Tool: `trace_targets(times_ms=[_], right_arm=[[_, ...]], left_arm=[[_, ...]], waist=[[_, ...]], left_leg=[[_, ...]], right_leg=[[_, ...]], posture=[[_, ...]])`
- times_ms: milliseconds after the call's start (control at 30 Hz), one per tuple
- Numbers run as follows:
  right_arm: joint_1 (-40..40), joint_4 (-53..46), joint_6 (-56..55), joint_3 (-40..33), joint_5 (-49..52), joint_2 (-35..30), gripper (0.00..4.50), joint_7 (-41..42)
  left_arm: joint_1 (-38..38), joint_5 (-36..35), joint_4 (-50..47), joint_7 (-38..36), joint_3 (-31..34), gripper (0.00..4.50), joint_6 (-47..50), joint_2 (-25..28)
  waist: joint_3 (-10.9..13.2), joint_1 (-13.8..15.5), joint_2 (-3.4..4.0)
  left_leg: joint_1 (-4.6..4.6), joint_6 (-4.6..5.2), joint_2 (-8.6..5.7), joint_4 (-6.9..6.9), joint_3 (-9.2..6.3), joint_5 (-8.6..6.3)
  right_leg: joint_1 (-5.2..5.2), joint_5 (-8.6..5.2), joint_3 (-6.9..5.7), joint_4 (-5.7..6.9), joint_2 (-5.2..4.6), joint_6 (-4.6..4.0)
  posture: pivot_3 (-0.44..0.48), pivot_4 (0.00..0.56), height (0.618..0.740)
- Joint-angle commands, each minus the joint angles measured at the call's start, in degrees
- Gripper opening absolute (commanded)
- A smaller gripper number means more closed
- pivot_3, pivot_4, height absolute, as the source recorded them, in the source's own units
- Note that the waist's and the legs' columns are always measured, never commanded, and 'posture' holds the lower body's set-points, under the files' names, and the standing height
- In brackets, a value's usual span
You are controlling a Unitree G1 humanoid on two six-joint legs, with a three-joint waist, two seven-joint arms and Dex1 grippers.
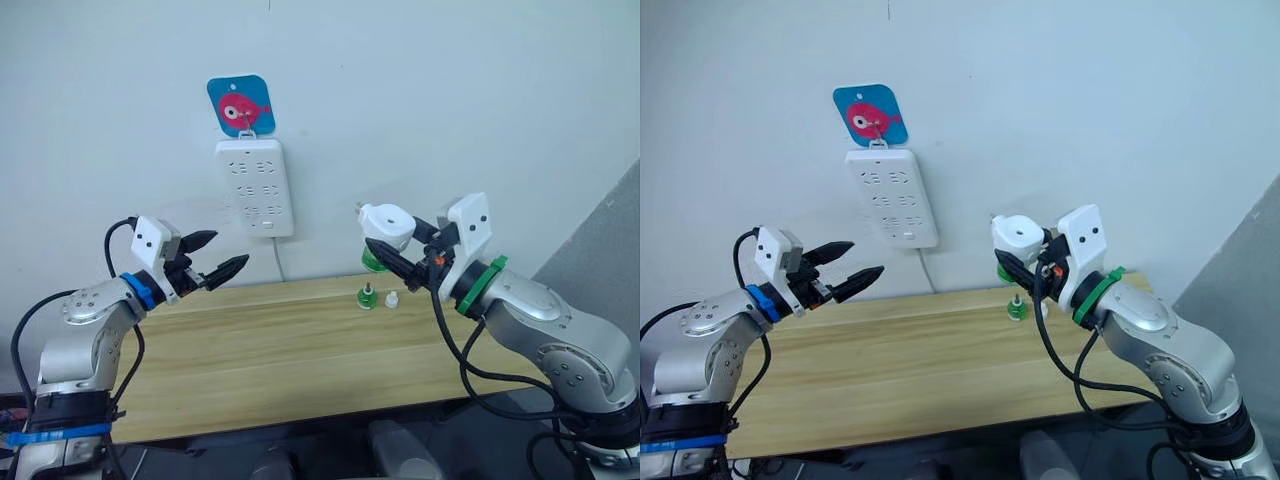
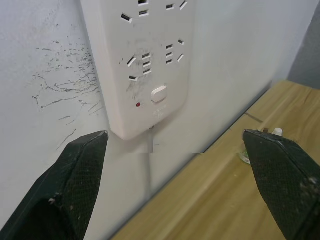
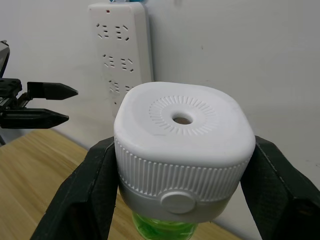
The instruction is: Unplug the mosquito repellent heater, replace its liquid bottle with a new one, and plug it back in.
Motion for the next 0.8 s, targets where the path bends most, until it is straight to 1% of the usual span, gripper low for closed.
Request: trace_targets(times_ms=[33,167,300,633,800], right_arm=[[-0.68,-3.48,-0.04,-0.09,-0.98,0.91,3.05,1.27],[-0.49,-4.14,0.8,-0.32,-1.76,1.87,3.05,1.55],[-0.43,-4.57,1.57,-0.6,-2.25,2.66,3.05,1.72],[-0.21,-5.36,3.08,-1.05,-3.27,4.17,3.05,2.19],[0.45,-6.28,3.82,-1.15,-3.54,4.3,3.05,2.12]], left_arm=[[-5.83,1.33,4.85,-1.17,0.06,4.5,-0.94,1.63],[-10.94,3.61,10.82,-0.93,-0.57,4.5,-2.63,1.13],[-14.95,5.13,14.71,-2.66,-2.6,4.5,-3.6,0.42],[-22.03,7.65,23.32,-6.46,-5.24,4.5,-5.82,-1.36],[-26.11,8.1,26.52,-11.06,-6.72,4.5,-5.36,-1.78]], waist=[[0.02,0.03,-0.04],[0.02,-0.05,-0.04],[0.03,-0.11,-0.04],[0.08,-0.25,-0.12],[0.17,-0.04,-0.25]], left_leg=[[0.0,0.0,0.02,0.0,-0.02,0.0],[0.0,0.0,0.01,-0.02,0.05,0.0],[0.0,0.0,0.02,-0.03,0.03,0.0],[-0.01,0.0,0.01,-0.03,0.03,0.0],[-0.03,0.0,-0.01,-0.01,0.0,0.0]], right_leg=[[0.0,0.0,0.0,0.0,0.03,0.0],[0.0,0.0,0.07,-0.01,0.01,0.0],[-0.01,0.0,0.05,-0.01,0.0,0.0],[-0.01,0.0,0.05,-0.01,0.0,0.0],[0.0,0.0,0.02,-0.01,-0.01,0.0]], posture=[[-0.251,0.08,0.692],[-0.258,0.083,0.692],[-0.26,0.084,0.692],[-0.268,0.09,0.692],[-0.29,0.091,0.692]])
